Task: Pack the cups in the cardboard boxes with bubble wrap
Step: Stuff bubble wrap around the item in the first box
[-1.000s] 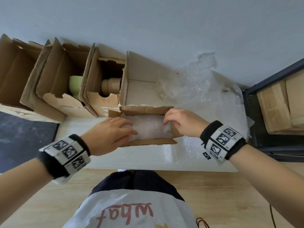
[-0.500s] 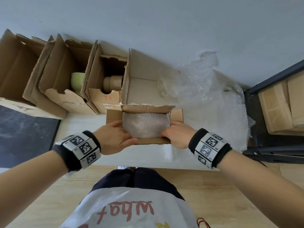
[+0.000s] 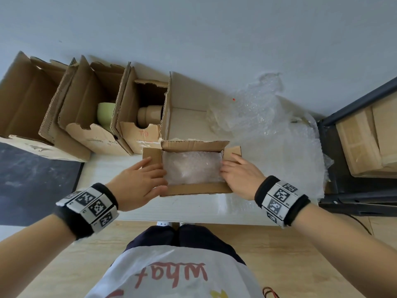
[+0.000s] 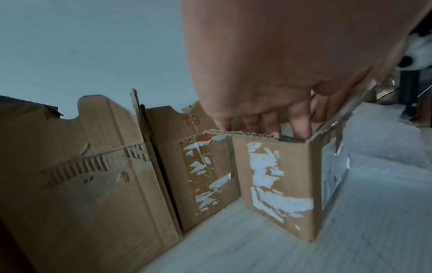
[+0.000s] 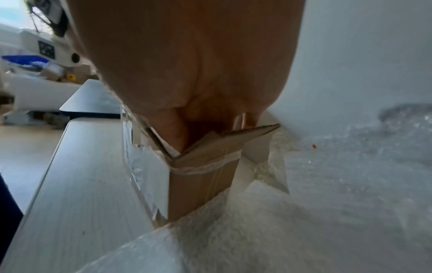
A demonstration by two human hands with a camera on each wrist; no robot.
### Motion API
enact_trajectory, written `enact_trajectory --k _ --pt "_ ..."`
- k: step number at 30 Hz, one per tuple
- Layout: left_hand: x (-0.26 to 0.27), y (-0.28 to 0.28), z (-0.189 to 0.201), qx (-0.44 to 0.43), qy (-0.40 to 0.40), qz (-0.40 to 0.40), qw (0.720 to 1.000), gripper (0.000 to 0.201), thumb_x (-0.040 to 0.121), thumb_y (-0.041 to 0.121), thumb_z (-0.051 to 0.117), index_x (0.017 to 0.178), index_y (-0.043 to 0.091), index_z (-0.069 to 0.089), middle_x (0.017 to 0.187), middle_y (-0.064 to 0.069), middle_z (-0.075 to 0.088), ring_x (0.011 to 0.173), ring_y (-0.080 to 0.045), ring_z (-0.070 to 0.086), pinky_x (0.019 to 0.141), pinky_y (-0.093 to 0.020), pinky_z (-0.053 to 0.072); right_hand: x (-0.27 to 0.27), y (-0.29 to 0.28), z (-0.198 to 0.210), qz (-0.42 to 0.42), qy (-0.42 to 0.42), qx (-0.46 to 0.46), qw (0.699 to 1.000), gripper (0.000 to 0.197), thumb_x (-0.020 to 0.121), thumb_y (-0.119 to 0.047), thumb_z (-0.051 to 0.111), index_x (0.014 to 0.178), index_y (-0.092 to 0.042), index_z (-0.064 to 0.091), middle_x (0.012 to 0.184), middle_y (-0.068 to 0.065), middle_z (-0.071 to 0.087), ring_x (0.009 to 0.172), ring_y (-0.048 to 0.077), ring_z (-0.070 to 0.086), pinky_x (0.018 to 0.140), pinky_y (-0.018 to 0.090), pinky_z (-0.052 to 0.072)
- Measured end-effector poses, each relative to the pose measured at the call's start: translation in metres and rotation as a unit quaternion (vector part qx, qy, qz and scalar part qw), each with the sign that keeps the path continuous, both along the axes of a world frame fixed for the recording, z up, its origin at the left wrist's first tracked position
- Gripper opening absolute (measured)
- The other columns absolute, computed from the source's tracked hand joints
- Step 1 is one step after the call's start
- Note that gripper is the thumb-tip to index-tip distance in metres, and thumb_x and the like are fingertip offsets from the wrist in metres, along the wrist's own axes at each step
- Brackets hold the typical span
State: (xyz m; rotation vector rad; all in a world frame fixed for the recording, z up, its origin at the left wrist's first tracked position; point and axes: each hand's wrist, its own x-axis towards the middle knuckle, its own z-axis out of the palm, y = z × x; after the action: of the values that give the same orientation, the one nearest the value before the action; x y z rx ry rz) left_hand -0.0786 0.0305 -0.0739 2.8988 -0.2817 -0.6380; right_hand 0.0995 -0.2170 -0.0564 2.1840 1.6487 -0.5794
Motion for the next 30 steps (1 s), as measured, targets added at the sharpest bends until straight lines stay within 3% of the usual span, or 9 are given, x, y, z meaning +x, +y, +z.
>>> enact_trajectory --k 3,6,8,13,18,21,23,25,30 --pt "0.010 0.001 -0.001 0.002 0.027 0.003 1.000 0.056 0.098 0.049 0.008 0.127 0.036 0.054 0.146 0.014 0.039 0.143 -0.007 0.015 0.114 -0.033 -0.014 0.002 0.008 -0.002 -0.023 0.022 -0.022 0.999 0.036 0.093 -0.014 0.042 0.123 -0.020 0.061 0.141 -0.003 0.048 0.143 0.012 0.021 0.118 0.040 -0.001" --pt "0.014 0.004 0.005 -0.006 -0.067 0.015 0.998 0.061 0.096 0.050 0.009 0.113 0.026 0.063 0.131 0.004 0.055 0.132 -0.015 0.039 0.119 -0.035 0.008 0.005 0.006 -0.002 -0.078 0.061 0.041 0.994 0.036 0.090 -0.006 0.046 0.119 -0.019 0.064 0.136 -0.003 0.054 0.138 0.010 0.031 0.118 0.034 0.002" --pt "0.012 0.007 0.008 0.010 -0.104 0.034 0.994 0.059 0.097 0.049 0.011 0.111 0.024 0.062 0.125 0.002 0.057 0.128 -0.018 0.043 0.118 -0.036 0.017 0.005 -0.001 -0.003 -0.105 0.078 0.089 0.987 0.039 0.091 -0.005 0.046 0.125 -0.019 0.060 0.138 -0.003 0.053 0.137 0.009 0.034 0.119 0.032 0.004" --pt "0.030 0.001 0.002 0.107 -0.039 -0.005 0.993 0.065 0.096 0.046 0.004 0.132 0.018 0.050 0.144 -0.005 0.044 0.139 -0.021 0.030 0.119 -0.034 0.006 0.001 -0.014 -0.008 -0.113 0.099 0.075 0.986 0.040 0.097 -0.010 0.039 0.133 -0.020 0.053 0.145 -0.007 0.045 0.144 0.008 0.019 0.117 0.029 -0.002" --pt "0.053 -0.008 -0.009 0.152 0.013 -0.058 0.987 0.054 0.101 0.043 0.016 0.124 0.019 0.058 0.136 0.000 0.052 0.134 -0.019 0.034 0.118 -0.033 0.007 -0.001 -0.017 -0.010 -0.124 0.106 0.068 0.984 0.042 0.099 -0.010 0.037 0.138 -0.022 0.047 0.149 -0.010 0.039 0.145 0.006 0.012 0.116 0.027 -0.006" --pt "0.055 -0.006 -0.004 0.102 -0.023 -0.058 0.993 0.045 0.100 0.041 0.022 0.111 0.022 0.062 0.124 0.003 0.057 0.123 -0.018 0.044 0.113 -0.030 0.016 0.000 -0.019 -0.008 -0.128 0.128 0.067 0.981 0.045 0.096 -0.003 0.039 0.137 -0.021 0.048 0.148 -0.008 0.040 0.144 0.007 0.015 0.117 0.026 -0.004" --pt "0.045 -0.003 0.003 0.023 -0.084 -0.045 0.995 0.044 0.098 0.044 0.024 0.104 0.025 0.063 0.113 0.007 0.060 0.111 -0.015 0.050 0.105 -0.029 0.028 0.001 -0.020 -0.004 -0.158 0.161 0.115 0.967 0.044 0.093 0.002 0.041 0.130 -0.019 0.056 0.139 -0.005 0.051 0.138 0.009 0.032 0.115 0.023 -0.003" --pt "0.027 -0.004 0.011 -0.046 -0.081 -0.028 0.995 0.056 0.095 0.053 0.016 0.102 0.027 0.065 0.106 0.013 0.063 0.102 -0.011 0.055 0.098 -0.028 0.034 0.003 -0.019 0.001 -0.190 0.197 0.142 0.951 0.051 0.087 0.009 0.041 0.125 -0.018 0.059 0.133 -0.004 0.057 0.129 0.010 0.045 0.116 0.024 -0.004" --pt "0.013 -0.003 0.010 -0.076 0.007 -0.035 0.996 0.072 0.091 0.060 -0.002 0.105 0.031 0.062 0.106 0.018 0.064 0.101 -0.004 0.052 0.106 -0.021 0.018 0.004 -0.008 0.004 -0.133 0.191 0.027 0.972 0.059 0.087 0.009 0.037 0.130 -0.026 0.056 0.139 -0.008 0.052 0.136 0.010 0.035 0.120 0.032 -0.003"
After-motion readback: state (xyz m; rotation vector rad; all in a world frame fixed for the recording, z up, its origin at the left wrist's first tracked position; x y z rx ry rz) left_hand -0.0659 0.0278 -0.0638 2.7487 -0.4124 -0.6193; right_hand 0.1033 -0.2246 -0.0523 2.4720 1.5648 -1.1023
